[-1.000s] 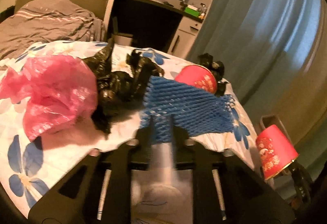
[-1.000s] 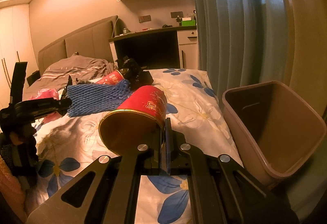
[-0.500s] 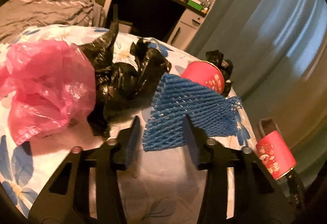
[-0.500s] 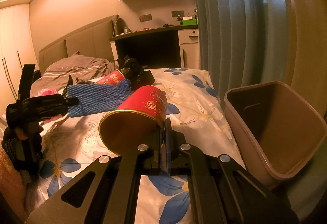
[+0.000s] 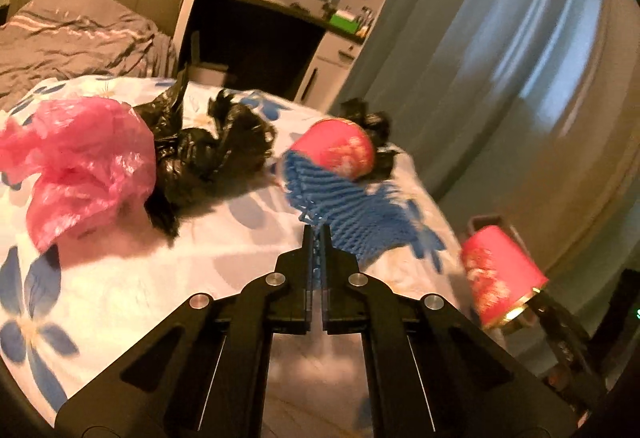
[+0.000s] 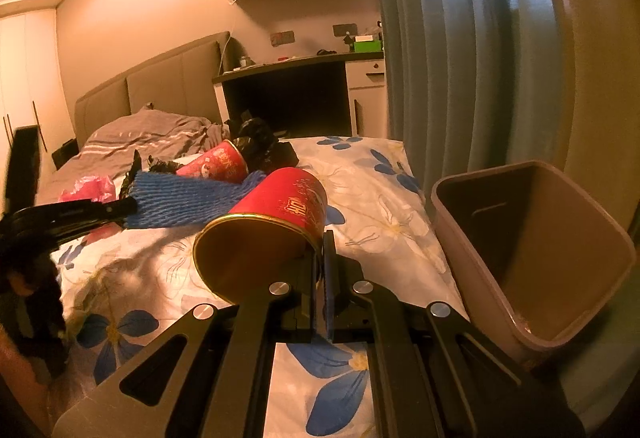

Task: Collect trash
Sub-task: 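Carry the blue net and red can over the brown bin with both tools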

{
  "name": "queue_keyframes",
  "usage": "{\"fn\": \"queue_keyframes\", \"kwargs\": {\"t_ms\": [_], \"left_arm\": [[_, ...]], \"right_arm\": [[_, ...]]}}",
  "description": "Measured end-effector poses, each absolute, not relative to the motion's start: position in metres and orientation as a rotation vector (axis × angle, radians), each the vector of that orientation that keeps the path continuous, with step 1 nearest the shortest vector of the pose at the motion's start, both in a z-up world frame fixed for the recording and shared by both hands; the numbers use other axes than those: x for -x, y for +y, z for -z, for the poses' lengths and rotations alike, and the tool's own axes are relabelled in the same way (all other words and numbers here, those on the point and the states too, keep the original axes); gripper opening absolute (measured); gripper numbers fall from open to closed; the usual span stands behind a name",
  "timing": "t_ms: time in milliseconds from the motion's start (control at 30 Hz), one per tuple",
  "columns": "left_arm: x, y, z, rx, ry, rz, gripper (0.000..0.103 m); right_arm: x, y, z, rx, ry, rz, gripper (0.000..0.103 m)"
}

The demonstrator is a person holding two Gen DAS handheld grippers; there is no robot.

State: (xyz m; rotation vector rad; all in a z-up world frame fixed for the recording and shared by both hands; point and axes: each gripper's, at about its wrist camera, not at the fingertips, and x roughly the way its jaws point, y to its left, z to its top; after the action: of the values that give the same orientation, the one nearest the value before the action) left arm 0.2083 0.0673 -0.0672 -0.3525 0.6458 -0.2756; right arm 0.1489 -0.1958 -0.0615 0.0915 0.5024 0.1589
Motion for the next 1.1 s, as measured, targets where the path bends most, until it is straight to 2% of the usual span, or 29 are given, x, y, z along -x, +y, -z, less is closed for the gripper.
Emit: {"fn": "queue_keyframes", "kwargs": {"t_ms": [267, 567, 1100], "left_arm": [[-0.165, 0.05, 0.041, 0.341, 0.549, 0.298, 0.001], [-0.154, 0.028, 0.023, 0.319, 0.507, 0.347, 0.001], [-0.174, -0.089, 0.01, 0.211, 0.492, 0.543, 0.001]], "right_arm": [[-0.136, -0.204, 0.054, -0.097, 0.476, -0.151, 0.004], [-0.119, -0.22, 0.045, -0.119, 0.446, -0.125, 0.004], [-0.1, -0.303, 0.033, -0.186, 0.381, 0.061, 0.004]]}}
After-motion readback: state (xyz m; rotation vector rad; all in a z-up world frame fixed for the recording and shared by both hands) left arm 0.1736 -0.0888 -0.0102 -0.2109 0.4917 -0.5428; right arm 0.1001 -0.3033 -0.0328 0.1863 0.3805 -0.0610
